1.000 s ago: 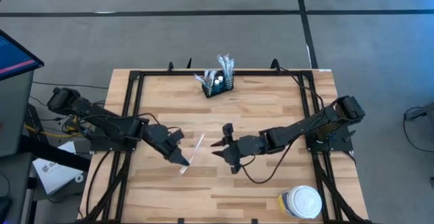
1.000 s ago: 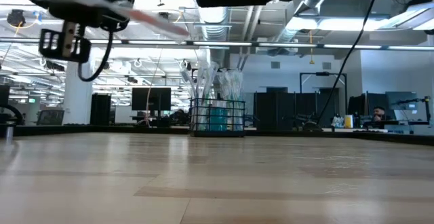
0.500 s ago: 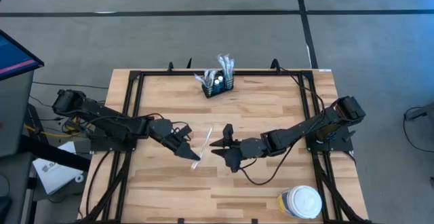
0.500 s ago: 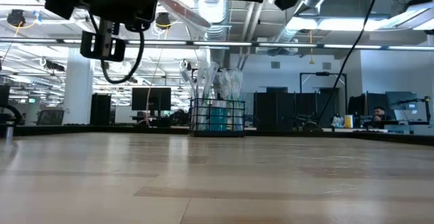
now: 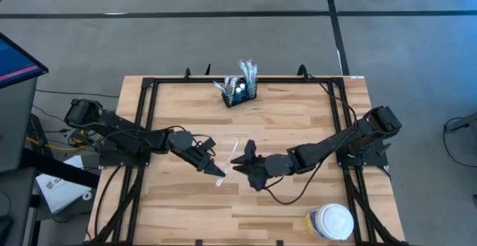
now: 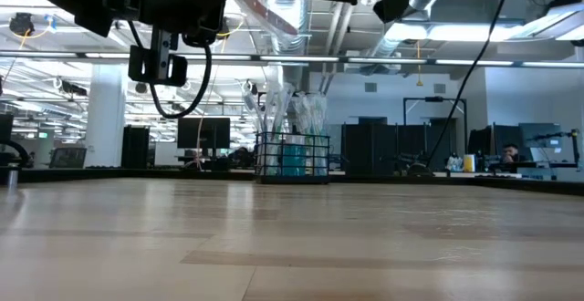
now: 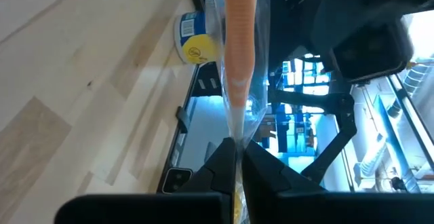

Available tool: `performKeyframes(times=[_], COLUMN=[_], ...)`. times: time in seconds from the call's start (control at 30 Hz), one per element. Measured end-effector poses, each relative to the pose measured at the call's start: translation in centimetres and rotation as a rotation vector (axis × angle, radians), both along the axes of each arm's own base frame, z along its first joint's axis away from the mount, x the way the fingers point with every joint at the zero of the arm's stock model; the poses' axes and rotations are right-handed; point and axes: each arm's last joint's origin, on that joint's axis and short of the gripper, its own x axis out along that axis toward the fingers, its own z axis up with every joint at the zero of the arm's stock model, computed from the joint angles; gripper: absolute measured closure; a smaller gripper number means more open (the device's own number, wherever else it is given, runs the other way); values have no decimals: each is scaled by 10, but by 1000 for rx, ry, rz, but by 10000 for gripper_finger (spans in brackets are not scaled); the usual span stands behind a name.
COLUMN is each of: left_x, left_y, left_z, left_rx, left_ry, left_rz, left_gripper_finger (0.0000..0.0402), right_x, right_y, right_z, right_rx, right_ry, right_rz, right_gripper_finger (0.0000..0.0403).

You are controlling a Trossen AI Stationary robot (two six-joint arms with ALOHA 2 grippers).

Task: Pick & Place toothbrushing station
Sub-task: Put the orange toothbrush into the black wire organizer

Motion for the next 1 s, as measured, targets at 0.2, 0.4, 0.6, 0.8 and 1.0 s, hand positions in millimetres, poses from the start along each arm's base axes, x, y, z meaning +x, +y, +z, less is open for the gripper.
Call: performKeyframes(times=[0.2, 0.4, 0.6, 0.8, 1.0], left_x=[0, 0, -1, -1, -1], left_y=[0, 0, -1, -1, -1], left_z=[2, 3, 3, 3, 3], left_rx=[-3, -5, -2, 5, 4], left_ry=[-13, -21, -20, -25, -32], left_rz=[0, -2, -21, -29, -27], left_gripper_finger=[397, 396, 400, 400, 400], right_x=[14, 31, 30, 27, 29], right_y=[6, 17, 23, 30, 27], right_z=[-20, -27, -23, -23, -22], right_rx=[-128, -205, -241, -278, -251], right_ry=[-5, -54, -55, -56, -70], right_rz=[27, -69, -63, -37, -48], right_gripper_finger=[285, 285, 285, 285, 296])
